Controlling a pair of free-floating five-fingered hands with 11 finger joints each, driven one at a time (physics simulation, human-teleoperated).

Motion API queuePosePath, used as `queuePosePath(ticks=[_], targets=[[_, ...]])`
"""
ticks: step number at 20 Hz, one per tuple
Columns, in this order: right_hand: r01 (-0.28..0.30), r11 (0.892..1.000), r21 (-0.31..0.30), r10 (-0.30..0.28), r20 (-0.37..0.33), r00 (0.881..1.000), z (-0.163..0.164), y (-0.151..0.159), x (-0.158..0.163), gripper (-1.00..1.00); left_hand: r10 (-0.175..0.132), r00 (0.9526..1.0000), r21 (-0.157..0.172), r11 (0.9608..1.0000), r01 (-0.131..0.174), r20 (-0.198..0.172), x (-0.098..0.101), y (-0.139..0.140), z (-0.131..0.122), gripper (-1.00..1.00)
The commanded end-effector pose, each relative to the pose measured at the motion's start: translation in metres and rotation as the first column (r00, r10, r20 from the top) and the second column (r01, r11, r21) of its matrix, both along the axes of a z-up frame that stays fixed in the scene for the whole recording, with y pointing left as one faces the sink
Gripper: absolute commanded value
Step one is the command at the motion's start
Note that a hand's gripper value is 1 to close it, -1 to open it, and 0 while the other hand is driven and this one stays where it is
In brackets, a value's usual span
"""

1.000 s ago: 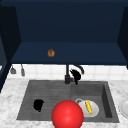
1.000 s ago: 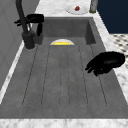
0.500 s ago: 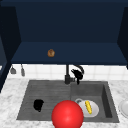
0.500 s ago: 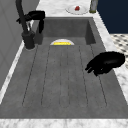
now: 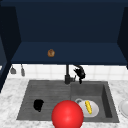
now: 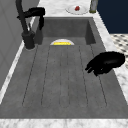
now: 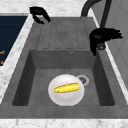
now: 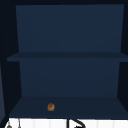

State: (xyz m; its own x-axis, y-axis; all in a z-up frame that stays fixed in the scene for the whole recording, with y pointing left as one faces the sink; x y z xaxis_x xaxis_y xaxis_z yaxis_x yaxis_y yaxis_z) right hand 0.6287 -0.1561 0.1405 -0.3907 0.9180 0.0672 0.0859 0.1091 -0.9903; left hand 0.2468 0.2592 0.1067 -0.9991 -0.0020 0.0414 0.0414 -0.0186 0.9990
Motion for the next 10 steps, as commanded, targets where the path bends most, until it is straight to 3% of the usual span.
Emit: queuePosePath(ticks=[1, 10], targets=[[-0.003, 0.998, -0.059, -0.002, -0.084, 0.996, -0.009, 0.012, 0.019, -1.0, 0.0, 1.0, 0.0, 1.0, 0.0, 0.0, 0.0, 0.0, 0.0, 0.0], [0.023, 0.996, -0.083, -0.03, -0.084, 0.996, -0.02, 0.009, 0.022, -1.0, 0.0, 1.0, 0.0, 1.0, 0.0, 0.0, 0.0, 0.0, 0.0, 0.0]])
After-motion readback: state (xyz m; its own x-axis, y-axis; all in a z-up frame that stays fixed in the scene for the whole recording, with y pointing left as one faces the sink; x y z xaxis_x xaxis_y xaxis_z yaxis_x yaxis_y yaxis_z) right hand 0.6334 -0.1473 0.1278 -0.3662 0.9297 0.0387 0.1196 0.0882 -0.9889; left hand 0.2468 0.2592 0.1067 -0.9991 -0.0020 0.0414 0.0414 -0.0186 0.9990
